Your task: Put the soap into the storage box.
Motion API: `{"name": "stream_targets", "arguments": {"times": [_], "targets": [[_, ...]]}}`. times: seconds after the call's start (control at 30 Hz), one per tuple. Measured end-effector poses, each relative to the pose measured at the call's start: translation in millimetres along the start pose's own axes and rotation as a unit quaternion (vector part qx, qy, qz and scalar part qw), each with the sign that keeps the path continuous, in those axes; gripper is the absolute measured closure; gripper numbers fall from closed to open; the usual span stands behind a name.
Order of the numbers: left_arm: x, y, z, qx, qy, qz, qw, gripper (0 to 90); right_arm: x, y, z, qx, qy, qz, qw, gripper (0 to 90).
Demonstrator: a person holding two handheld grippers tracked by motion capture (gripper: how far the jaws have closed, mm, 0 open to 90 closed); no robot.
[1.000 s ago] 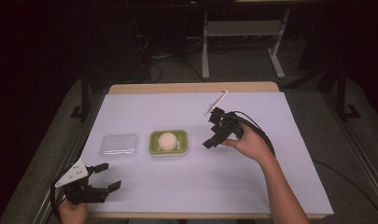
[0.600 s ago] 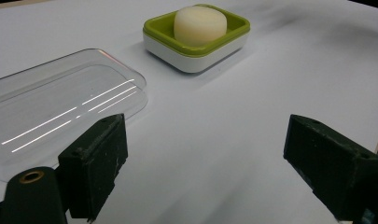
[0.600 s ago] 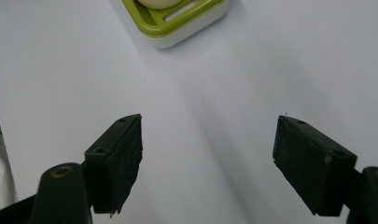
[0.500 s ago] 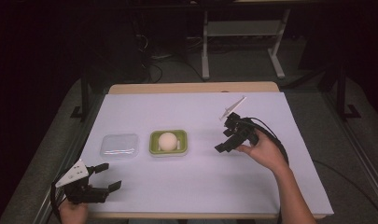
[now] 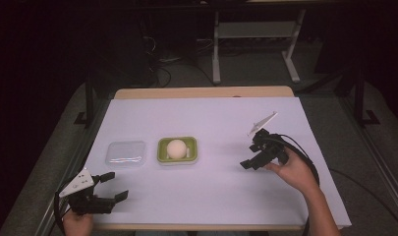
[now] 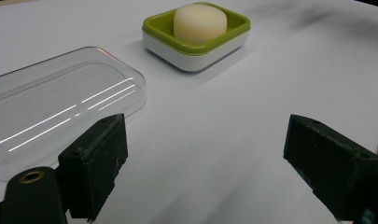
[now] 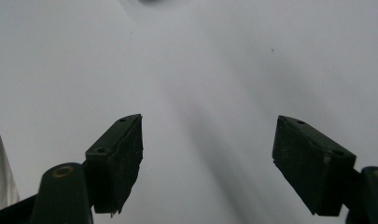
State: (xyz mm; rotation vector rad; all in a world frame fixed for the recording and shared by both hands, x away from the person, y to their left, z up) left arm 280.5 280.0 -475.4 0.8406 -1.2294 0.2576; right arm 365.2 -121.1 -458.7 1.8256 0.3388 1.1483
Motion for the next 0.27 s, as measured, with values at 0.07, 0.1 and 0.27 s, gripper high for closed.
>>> {"name": "stream_targets", "arguments": {"times": [0.07,0.1,0.27], "targets": [[0.1,-0.3,0.0,0.001,-0.001,0.0,1.0,12.8,-6.1,1.3,-0.8,-0.001,-0.004,0.003,1.0,23.7],[0.1,-0.4,0.0,0.0,-0.002,0.0,1.0,12.8,-10.2,2.0,-1.5,0.001,-0.005,0.005,1.0,23.7],[-0.6,-0.6,-0.7,0.001,-0.001,-0.004,1.0,12.8,-27.2,5.2,-6.7,-0.016,-0.012,0.022,0.9996,22.3]]}}
Point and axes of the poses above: each handheld gripper's, and its own axes: y roughly backward along the jaws, x roughly out of its top, z roughly to its right, the point moved 10 cm from there along -y, roughly forward along the jaws, and after that the axes turned 4 degrees about z, right-handed, at the moved point
